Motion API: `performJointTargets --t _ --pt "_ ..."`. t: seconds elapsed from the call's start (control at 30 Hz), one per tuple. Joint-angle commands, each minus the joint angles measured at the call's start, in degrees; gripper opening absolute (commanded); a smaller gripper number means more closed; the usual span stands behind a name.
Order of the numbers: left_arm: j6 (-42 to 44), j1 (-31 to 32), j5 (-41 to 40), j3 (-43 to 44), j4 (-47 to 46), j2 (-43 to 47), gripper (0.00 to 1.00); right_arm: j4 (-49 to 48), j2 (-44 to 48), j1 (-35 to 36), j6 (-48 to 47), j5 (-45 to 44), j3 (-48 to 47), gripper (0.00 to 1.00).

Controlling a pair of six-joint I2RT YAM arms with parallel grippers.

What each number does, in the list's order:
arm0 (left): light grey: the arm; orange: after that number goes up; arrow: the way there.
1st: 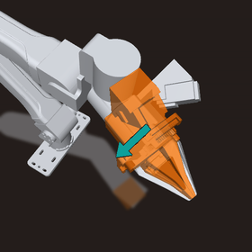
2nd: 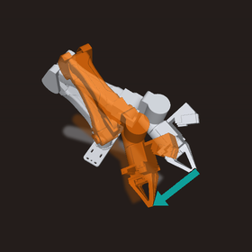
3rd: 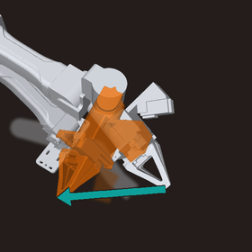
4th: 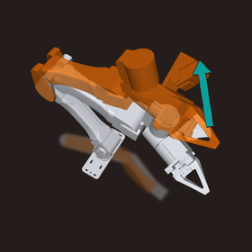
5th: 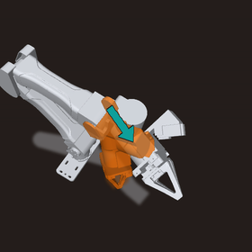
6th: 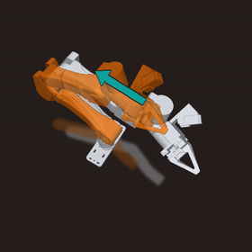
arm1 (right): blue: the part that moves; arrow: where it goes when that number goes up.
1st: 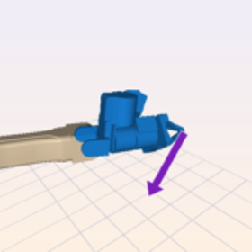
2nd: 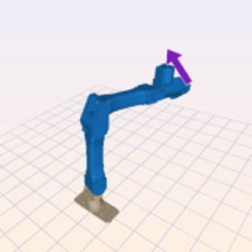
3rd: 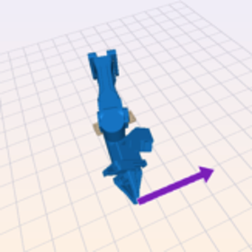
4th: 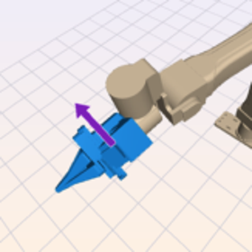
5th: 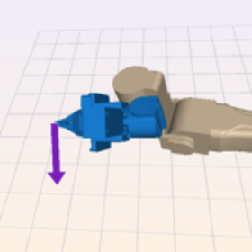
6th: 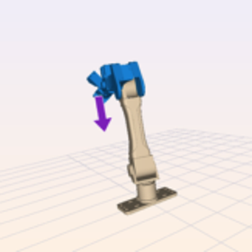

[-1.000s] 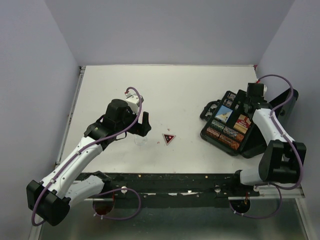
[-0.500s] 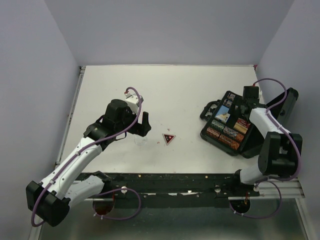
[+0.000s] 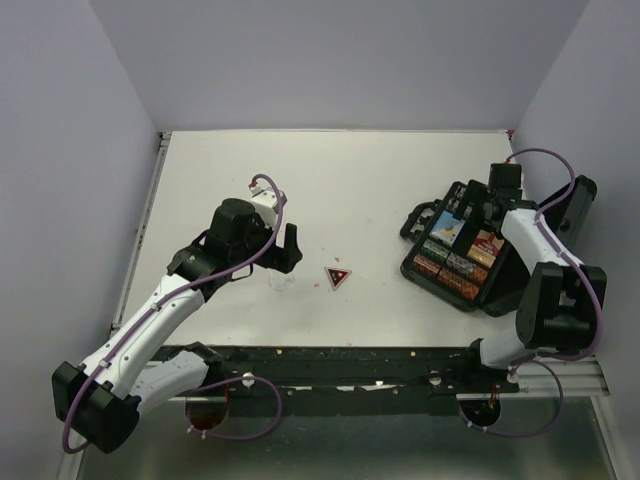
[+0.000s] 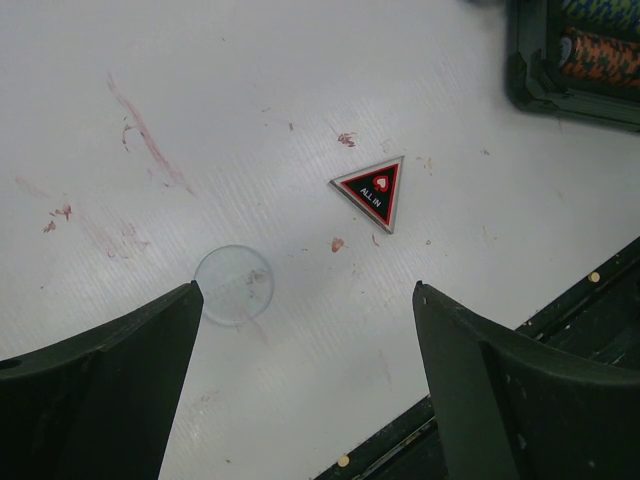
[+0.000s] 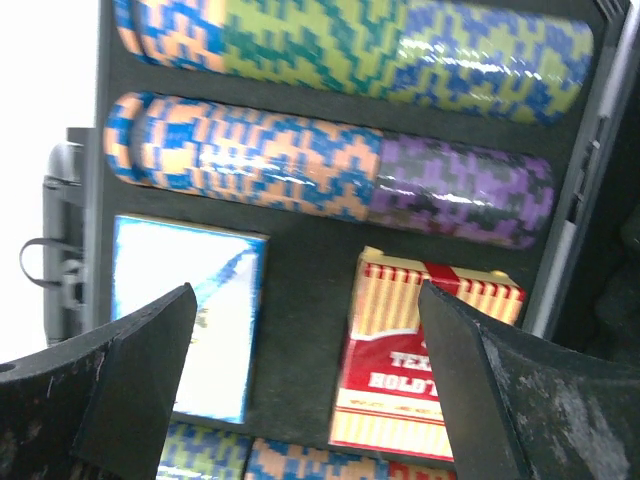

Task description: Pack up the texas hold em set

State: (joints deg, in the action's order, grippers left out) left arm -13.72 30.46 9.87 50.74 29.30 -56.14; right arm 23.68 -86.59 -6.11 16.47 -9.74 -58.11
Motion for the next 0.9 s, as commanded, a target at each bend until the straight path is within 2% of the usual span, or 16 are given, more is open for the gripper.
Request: performJointTargets --t 0.0,0.13,0.43,0.7,0.87 --pt "0.44 0.22 -0.81 -0.55 -0.12 0.42 0.94 1.02 -1.12 0.13 0.14 5.43 -4.29 0.98" --pt "0.36 0.22 -0.82 -0.56 -0.12 0.24 0.95 -0.04 -3.76 0.04 0.58 5.78 -3.6 0.98" --pt "0.44 0.13 -0.73 -0.64 -0.21 -0.02 0.95 -2.94 -5.44 0.13 2.07 2.88 5.19 0.98" --pt "0.53 0.22 -0.9 -0.64 -0.21 -0.11 0.94 -2.68 -2.63 0.13 1.9 2.27 4.49 0.98" --pt "0.53 0.13 -1.26 -0.64 -0.12 -0.2 0.95 -2.06 1.41 0.04 2.25 -2.12 5.02 0.98"
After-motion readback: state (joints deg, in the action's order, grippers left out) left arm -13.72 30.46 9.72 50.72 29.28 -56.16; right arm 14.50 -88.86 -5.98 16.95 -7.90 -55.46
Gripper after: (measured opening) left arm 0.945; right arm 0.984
